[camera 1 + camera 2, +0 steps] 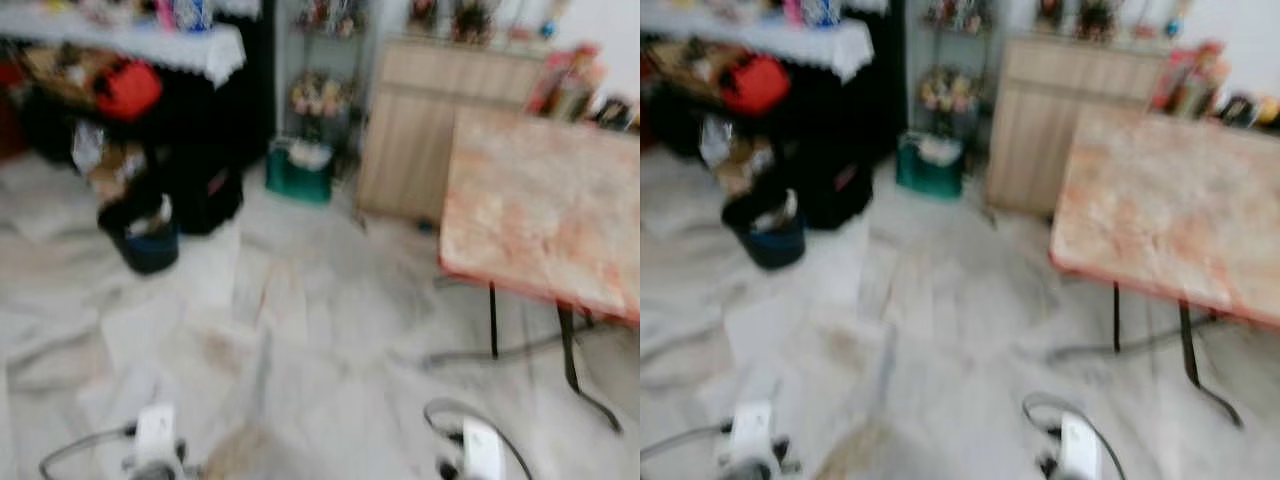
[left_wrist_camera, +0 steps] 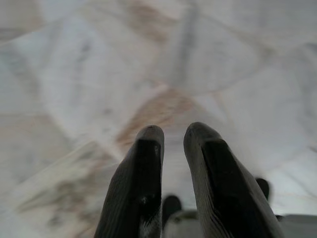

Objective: Setting the table

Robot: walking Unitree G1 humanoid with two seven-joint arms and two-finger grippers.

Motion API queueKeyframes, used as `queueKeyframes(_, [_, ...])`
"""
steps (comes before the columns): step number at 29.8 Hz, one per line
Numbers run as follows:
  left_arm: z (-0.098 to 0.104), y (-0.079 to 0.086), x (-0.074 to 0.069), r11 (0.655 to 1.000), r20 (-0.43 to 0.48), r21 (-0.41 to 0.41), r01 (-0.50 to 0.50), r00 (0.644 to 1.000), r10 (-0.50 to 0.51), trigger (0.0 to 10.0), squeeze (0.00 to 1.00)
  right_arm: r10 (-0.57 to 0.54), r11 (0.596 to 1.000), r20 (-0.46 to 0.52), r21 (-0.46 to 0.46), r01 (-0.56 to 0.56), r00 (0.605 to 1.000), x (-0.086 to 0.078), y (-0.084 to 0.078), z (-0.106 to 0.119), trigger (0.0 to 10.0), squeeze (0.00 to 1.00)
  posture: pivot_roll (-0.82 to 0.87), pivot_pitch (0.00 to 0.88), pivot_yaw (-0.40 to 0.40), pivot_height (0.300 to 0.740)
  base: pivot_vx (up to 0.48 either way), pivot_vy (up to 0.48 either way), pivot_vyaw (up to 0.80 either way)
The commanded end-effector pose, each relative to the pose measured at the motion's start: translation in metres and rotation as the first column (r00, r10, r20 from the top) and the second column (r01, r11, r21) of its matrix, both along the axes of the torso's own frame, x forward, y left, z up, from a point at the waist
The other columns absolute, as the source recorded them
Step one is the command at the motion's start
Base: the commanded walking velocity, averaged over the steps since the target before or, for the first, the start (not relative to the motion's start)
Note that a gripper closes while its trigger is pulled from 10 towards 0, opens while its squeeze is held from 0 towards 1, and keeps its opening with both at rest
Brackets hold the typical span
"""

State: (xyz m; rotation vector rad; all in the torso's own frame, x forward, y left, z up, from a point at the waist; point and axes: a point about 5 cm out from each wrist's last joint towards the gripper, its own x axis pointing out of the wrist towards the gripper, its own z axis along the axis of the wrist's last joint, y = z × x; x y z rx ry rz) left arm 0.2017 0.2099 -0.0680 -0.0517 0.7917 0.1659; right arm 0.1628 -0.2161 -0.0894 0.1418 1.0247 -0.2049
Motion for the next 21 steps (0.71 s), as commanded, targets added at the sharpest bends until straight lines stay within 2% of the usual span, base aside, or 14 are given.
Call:
queueKeyframes(1, [-0.0032, 0.0089, -0.0088, 1.000, -0.027, 0.008, -0.026, 0.999, 0.026, 10.0, 0.00, 0.003, 1.000, 0.006, 0.014, -0.003, 1.000, 0.0013, 0.0061, -0.0005, 10.0, 0.00, 0.08, 0.000, -0.046, 0.728, 0.000, 0.000, -0.74])
queueKeyframes(6, [-0.0036, 0.0086, -0.0093, 1.000, -0.031, 0.008, -0.022, 0.999, 0.022, 10.0, 0.00, -0.009, 1.000, 0.010, 0.025, 0.009, 1.000, 0.0012, 0.0071, -0.0008, 10.0, 0.00, 0.08, 0.000, -0.044, 0.728, 0.000, 0.000, -0.75])
queueKeyframes(10, [-0.0049, 0.0064, -0.0103, 1.000, -0.049, 0.030, 0.002, 0.999, 0.000, 10.0, 0.00, -0.004, 0.999, 0.026, 0.035, 0.003, 1.000, 0.0035, 0.0086, 0.0002, 10.0, 0.00, 0.08, 0.000, -0.044, 0.728, 0.000, -0.062, 0.00])
queueKeyframes(21, [-0.0082, 0.0047, -0.0144, 0.999, -0.089, 0.036, 0.012, 0.996, -0.009, 10.0, 0.00, -0.017, 0.999, 0.046, 0.035, 0.015, 0.999, 0.0064, 0.0081, 0.0017, 10.0, 0.00, 0.07, 0.000, -0.039, 0.728, 0.000, -0.335, 0.00])
